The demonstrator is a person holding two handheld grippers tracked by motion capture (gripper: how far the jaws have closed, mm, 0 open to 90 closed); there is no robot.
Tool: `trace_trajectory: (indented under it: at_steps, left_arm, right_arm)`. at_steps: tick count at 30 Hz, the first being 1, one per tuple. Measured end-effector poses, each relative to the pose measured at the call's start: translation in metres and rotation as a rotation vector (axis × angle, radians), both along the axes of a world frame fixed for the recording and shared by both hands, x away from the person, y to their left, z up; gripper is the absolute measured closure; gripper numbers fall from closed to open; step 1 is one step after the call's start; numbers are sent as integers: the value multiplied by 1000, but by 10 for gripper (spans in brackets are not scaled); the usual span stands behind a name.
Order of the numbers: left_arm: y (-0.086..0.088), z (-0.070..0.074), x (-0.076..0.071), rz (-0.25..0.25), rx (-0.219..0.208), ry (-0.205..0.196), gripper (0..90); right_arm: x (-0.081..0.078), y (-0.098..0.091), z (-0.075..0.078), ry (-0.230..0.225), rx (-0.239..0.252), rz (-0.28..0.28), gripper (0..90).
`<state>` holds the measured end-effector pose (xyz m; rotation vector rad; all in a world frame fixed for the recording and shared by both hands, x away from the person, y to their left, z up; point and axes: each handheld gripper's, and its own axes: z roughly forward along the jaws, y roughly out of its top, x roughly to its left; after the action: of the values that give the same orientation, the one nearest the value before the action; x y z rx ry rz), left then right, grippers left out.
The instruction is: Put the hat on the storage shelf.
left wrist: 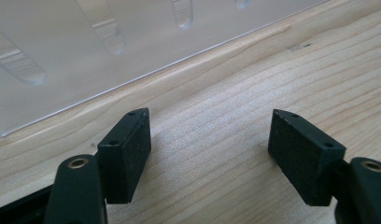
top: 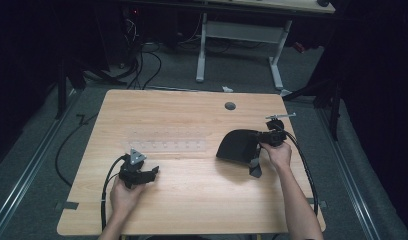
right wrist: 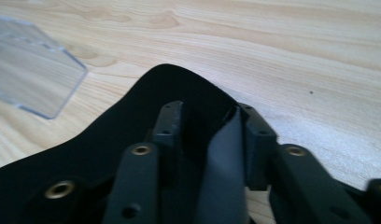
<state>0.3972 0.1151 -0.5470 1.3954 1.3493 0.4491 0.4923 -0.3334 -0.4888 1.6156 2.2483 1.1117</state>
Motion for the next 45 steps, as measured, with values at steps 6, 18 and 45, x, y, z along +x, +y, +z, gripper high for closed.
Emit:
trace_trajectory:
  at_steps: [6,18,45]
  left_arm:
    - [0,0,0,-1,0,0,303]
    - [0,0,0,-2,2,0,301]
    - [-1,0,-2,-12,6,3,268]
  right_arm:
    - [-5,-3,6,-21,34,60,784]
    - [-23,3,26,-51,79,165,857]
    - [-95,-2,62,-91,162,40,866]
